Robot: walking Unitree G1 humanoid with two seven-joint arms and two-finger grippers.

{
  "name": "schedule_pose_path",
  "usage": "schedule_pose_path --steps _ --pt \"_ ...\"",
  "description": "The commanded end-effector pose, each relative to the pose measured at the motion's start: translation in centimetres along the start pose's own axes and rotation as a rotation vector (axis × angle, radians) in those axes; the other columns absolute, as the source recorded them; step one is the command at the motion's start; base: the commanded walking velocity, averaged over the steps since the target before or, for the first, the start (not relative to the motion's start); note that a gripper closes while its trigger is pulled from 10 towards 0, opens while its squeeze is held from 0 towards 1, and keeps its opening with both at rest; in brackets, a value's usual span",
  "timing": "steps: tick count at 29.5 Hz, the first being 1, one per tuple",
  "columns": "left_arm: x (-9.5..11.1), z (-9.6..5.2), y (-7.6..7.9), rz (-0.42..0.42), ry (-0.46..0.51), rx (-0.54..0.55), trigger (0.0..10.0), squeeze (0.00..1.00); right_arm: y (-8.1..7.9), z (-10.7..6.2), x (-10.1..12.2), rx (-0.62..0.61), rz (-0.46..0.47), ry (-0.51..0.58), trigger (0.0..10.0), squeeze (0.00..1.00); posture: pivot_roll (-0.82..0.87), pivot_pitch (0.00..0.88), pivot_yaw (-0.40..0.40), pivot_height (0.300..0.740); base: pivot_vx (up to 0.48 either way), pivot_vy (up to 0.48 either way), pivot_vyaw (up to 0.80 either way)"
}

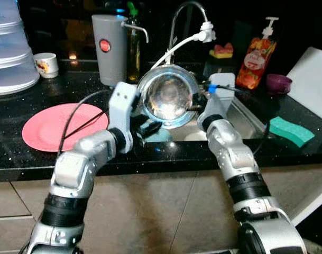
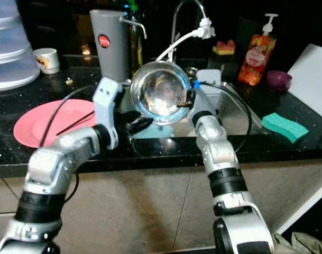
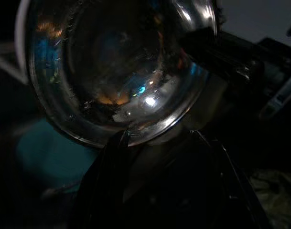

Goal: Kitchen organization

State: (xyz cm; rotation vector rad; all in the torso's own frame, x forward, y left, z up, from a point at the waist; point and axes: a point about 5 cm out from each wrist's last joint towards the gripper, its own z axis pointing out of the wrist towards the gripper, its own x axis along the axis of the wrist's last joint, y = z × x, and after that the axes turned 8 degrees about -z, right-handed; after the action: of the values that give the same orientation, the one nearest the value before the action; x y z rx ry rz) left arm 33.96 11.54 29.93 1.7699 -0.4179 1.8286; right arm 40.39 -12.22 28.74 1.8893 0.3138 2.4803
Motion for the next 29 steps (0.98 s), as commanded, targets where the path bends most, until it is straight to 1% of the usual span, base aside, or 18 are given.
schedule_pose_path --steps 1,6,8,9,11,12,13,16,17,18,19,20,22,23,25,27,29 --pt "0.6 -0.2 -0.2 -0.023 -0.01 0.024 10.0 0.0 -0.9 0.5 0.0 0.027 -0.041 0.027 10.0 0.0 0.16 0.184 -0.072 0.74 0.0 0.0 0.0" --pt "1.0 -0.6 -0.3 -0.031 -0.022 0.049 10.0 0.0 -1.9 0.8 -0.7 0.045 -0.071 0.012 10.0 0.0 0.17 0.189 -0.073 0.74 0.0 0.0 0.0" --pt "1.1 -0.9 -0.1 -0.051 -0.033 0.054 10.0 0.0 -2.4 1.0 -1.1 0.051 -0.109 0.002 10.0 0.0 0.18 0.191 -0.076 0.74 0.0 0.0 0.0" --pt "1.1 -0.9 -0.1 -0.051 -0.033 0.054 10.0 0.0 -2.4 1.0 -1.1 0.051 -0.109 0.002 10.0 0.0 0.18 0.191 -0.076 0.74 0.0 0.0 0.0" --pt "1.2 -1.1 0.0 -0.078 -0.042 0.064 10.0 0.0 -3.0 1.2 -1.2 0.059 -0.185 0.011 10.0 0.0 0.18 0.191 -0.08 0.74 0.0 0.0 0.0" --pt "1.3 -1.2 0.0 -0.086 -0.043 0.07 10.0 0.0 -3.3 1.3 -1.3 0.068 -0.243 0.012 10.0 0.0 0.18 0.191 -0.082 0.74 0.0 0.0 0.0" --pt "1.3 -1.2 0.0 -0.086 -0.043 0.07 10.0 0.0 -3.3 1.3 -1.3 0.068 -0.243 0.012 10.0 0.0 0.18 0.191 -0.082 0.74 0.0 0.0 0.0" --pt "1.3 -1.4 -0.1 -0.095 -0.041 0.086 10.0 0.0 -3.8 1.5 -1.7 0.081 -0.382 -0.023 10.0 0.01 0.18 0.189 -0.085 0.74 0.0 0.0 0.0" --pt "1.4 -1.4 -0.2 -0.096 -0.041 0.091 10.0 0.0 -3.8 1.5 -1.8 0.082 -0.391 -0.036 10.0 0.16 0.18 0.189 -0.087 0.74 0.0 0.0 0.0" --pt "1.4 -1.4 -0.2 -0.098 -0.041 0.094 10.0 0.0 -3.7 1.6 -1.8 0.082 -0.379 -0.045 10.0 0.8 0.18 0.189 -0.088 0.74 0.0 0.0 0.0" --pt "1.4 -1.4 -0.2 -0.098 -0.041 0.094 10.0 0.0 -3.7 1.6 -1.8 0.082 -0.379 -0.045 10.0 0.8 0.18 0.189 -0.088 0.74 0.0 0.0 0.0" --pt "1.4 -1.4 -0.2 -0.1 -0.041 0.097 10.0 0.0 -3.5 1.7 -1.8 0.081 -0.363 -0.055 10.0 1.0 0.18 0.188 -0.088 0.74 0.0 0.0 0.0" --pt "1.4 -1.4 -0.1 -0.104 -0.043 0.1 10.0 0.0 -3.0 1.8 -1.8 0.067 -0.304 -0.076 10.0 1.0 0.17 0.187 -0.088 0.74 0.0 0.0 0.0" --pt "1.4 -1.4 -0.1 -0.104 -0.043 0.1 10.0 0.0 -3.0 1.8 -1.8 0.067 -0.304 -0.076 10.0 1.0 0.17 0.187 -0.088 0.74 0.0 0.0 0.0" --pt "1.4 -1.4 -0.1 -0.108 -0.043 0.104 10.0 0.0 -2.1 1.9 -1.7 0.034 -0.254 -0.09 10.0 1.0 0.17 0.185 -0.088 0.74 0.0 0.0 0.0" --pt "1.5 -1.4 -0.1 -0.109 -0.042 0.104 10.0 0.0 -1.9 2.0 -1.6 0.025 -0.242 -0.088 10.0 1.0 0.17 0.185 -0.088 0.74 0.0 0.0 0.0" --pt "1.5 -1.4 -0.1 -0.111 -0.042 0.105 10.0 0.0 -1.3 2.2 -0.8 -0.003 -0.202 -0.06 10.0 1.0 0.17 0.184 -0.088 0.74 0.0 0.0 0.0"
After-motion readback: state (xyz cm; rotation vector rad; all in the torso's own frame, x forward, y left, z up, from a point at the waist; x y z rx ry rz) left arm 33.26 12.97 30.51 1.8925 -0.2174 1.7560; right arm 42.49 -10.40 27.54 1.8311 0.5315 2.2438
